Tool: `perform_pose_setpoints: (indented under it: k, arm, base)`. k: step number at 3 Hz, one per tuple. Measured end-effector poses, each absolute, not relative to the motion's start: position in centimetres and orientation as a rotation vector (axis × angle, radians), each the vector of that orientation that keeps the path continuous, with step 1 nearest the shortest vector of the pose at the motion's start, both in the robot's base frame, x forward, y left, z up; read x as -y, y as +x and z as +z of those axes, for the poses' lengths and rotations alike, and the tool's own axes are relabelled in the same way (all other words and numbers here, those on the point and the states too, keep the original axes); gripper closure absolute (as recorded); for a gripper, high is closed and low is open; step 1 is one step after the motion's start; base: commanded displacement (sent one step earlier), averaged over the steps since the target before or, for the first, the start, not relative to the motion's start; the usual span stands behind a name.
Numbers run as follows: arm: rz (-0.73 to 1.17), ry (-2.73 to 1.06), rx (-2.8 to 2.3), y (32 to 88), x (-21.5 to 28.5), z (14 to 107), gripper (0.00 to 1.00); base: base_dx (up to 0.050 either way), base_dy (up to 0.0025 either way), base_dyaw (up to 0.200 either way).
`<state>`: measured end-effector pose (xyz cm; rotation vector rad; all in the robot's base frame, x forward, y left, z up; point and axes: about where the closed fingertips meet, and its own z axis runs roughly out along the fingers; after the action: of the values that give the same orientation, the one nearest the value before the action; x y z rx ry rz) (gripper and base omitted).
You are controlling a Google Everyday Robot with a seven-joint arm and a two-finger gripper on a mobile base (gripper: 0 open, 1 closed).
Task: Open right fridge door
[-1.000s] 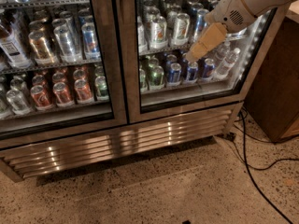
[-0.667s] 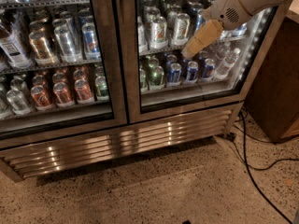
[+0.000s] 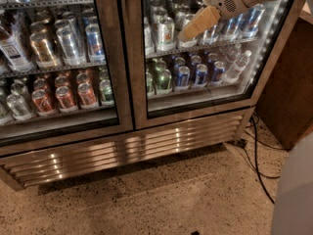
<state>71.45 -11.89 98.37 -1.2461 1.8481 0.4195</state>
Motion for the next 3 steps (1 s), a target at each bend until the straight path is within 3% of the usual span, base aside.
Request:
perform_pose_setpoints:
  k: [2, 3]
  arm:
    - [0.472, -1.278, -1.655, 73.7, 6.7, 102.8, 0.00]
    - [0.473, -1.278, -1.654, 73.7, 6.7, 102.8, 0.00]
  base:
    - [0.000, 0.00000, 0.000]
    - [0.000, 0.00000, 0.000]
